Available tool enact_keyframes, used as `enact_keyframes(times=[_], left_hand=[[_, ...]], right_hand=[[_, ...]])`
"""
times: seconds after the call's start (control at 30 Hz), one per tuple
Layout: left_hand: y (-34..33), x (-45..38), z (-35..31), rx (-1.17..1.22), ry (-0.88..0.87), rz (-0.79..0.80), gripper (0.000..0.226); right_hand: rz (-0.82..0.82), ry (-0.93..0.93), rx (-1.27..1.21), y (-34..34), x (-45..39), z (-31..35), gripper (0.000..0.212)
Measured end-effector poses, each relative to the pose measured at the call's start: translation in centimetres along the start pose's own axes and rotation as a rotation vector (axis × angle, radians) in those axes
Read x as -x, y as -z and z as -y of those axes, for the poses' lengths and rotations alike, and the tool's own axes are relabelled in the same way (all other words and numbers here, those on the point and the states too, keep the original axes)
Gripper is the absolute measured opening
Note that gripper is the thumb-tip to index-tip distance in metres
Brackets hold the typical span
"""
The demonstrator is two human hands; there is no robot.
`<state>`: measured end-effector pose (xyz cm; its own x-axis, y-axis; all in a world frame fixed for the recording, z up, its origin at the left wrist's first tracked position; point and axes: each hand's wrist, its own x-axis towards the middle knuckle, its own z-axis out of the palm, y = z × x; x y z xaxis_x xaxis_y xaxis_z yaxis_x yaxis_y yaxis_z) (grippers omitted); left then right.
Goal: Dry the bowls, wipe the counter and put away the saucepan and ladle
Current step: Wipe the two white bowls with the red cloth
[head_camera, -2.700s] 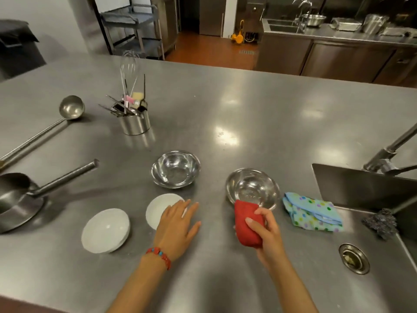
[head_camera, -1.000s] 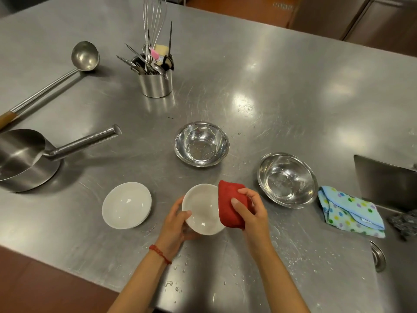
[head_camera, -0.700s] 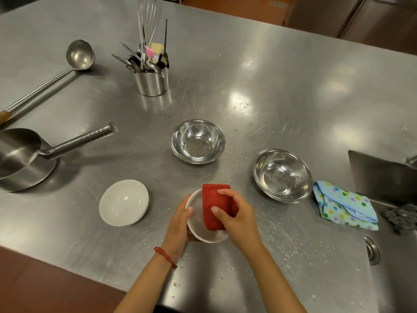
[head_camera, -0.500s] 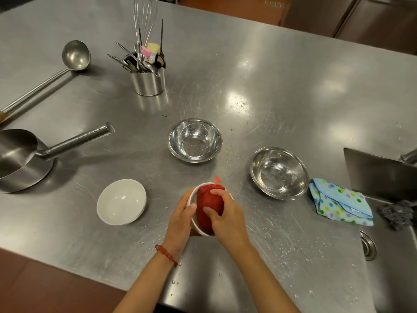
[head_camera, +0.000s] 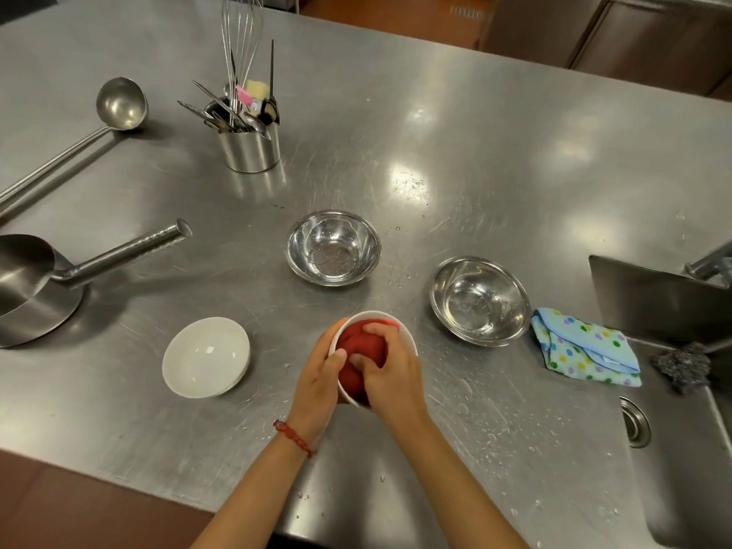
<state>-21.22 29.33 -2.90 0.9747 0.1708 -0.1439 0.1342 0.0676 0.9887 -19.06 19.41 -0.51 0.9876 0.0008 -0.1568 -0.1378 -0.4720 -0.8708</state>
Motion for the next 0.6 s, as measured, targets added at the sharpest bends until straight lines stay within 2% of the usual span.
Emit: enact_keyframes(times=[0.13,0.23,0.3,0.37,0.53,0.6], left_hand=[[-0.3,-0.3,-0.7,0.034,-0.043,-0.009,0.038],[-0.4,-0.3,-0.7,0.048,-0.076,-0.011,0.041],[-0.6,-0.2,-0.7,0.054,-0.068,-0.03,0.037],[-0.8,-0.1,-0.7,0.04,-0.063,-0.05,0.035],[-1.1,0.7,0.5,-0.002,-0.003,-0.084,0.033],[-1.2,0.8,1.0,0.012,0.026,-0.096,0.031]], right_hand=[[-0.095,0.068,0.068,-0.5,0.4,1.1,0.037],[-0.134,0.157,0.331,0.1,0.6,1.4,0.036],[-0.081,0.148,0.514,0.9,0.6,1.5,0.035],[0.044,0.11,0.583,1.9,0.4,1.6,0.035],[0.392,0.053,0.35,4.1,-0.8,1.1,0.036],[0.441,0.068,0.159,4.0,-0.7,0.8,0.035]])
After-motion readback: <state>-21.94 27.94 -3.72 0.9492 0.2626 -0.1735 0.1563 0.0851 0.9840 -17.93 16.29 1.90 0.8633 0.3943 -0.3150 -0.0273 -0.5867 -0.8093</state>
